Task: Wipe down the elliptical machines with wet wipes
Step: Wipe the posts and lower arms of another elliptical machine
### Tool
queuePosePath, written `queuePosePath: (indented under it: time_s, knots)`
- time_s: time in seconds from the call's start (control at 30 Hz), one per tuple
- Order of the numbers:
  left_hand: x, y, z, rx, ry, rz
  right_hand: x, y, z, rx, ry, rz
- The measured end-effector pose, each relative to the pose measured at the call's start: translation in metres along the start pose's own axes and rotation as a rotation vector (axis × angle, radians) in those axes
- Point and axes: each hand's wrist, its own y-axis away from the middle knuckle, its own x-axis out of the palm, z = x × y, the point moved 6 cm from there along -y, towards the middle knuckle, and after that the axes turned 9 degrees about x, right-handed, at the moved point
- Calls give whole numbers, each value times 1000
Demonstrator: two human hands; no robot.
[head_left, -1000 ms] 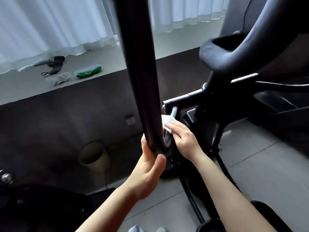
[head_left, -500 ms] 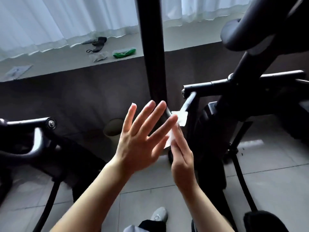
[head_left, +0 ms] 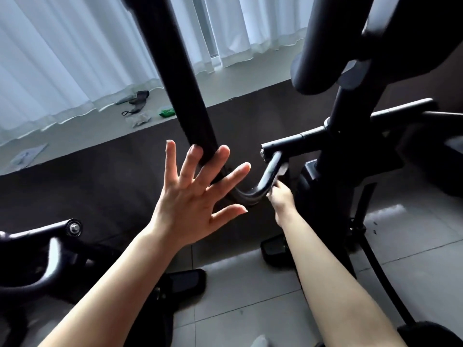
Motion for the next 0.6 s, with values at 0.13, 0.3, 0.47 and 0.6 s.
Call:
queuePosePath:
  time_s: [0.13, 0.3, 0.47, 0.6]
  knots:
    - [1, 0, 0, -2, 11, -13, 0, 22, -9, -63, -421, -56]
    - [1, 0, -1, -9, -18, 16, 4, 81, 18, -461, 114, -98]
    - [-1, 1, -2, -45, -31, 51, -3, 53, 40, -375, 510, -65]
    - [1, -1, -3, -39, -17, 52, 3, 2, 63, -266, 745, -30]
